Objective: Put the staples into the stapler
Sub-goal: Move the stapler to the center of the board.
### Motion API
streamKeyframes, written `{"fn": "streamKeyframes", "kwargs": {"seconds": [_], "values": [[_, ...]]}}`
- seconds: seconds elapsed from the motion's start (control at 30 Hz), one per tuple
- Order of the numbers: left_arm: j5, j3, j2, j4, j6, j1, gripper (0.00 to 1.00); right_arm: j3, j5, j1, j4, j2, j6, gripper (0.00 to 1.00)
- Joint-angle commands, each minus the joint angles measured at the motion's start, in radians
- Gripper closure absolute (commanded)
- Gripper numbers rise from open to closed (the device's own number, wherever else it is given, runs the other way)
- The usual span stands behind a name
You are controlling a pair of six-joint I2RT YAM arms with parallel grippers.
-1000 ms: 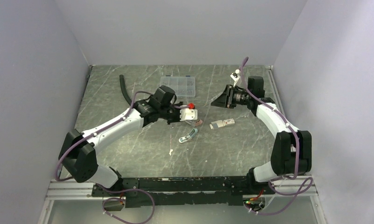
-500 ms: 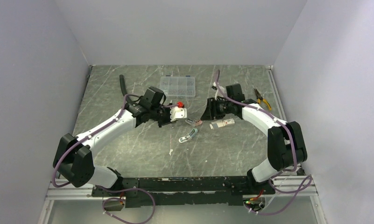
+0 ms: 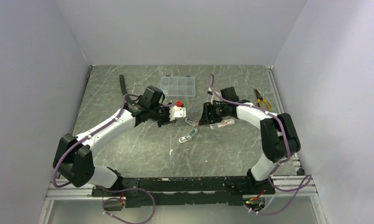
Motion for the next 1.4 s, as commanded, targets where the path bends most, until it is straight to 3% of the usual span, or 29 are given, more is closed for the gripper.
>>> {"fn": "streamKeyframes", "kwargs": {"seconds": [0.0, 0.37, 0.67, 1.1, 1.17, 1.37], "values": [[0.039, 0.015, 0.009, 0.003, -0.011, 0.004, 0.83, 0.045, -0.034, 0.007, 0.014, 0.040, 0.009, 0.44], [0.038, 0.003, 0.011, 0.009, -0.002, 0.003, 0.83, 0.105, -0.077, 0.018, 0.011, 0.087, 0.037, 0.43], [0.040, 0.014, 0.021, -0.003, 0.017, 0.004, 0.83, 0.145, -0.022, 0.017, -0.034, 0.105, 0.014, 0.56], [0.045, 0.011, 0.021, 0.002, 0.016, 0.003, 0.83, 0.254, 0.068, 0.015, -0.133, 0.143, -0.044, 0.62], [0.048, 0.012, 0.019, 0.001, 0.015, 0.004, 0.83, 0.273, 0.071, 0.015, -0.154, 0.152, -0.049, 0.61], [0.042, 0.010, 0.016, 0.001, 0.018, 0.004, 0.83, 0.237, 0.021, 0.015, -0.145, 0.119, -0.027, 0.46]]}}
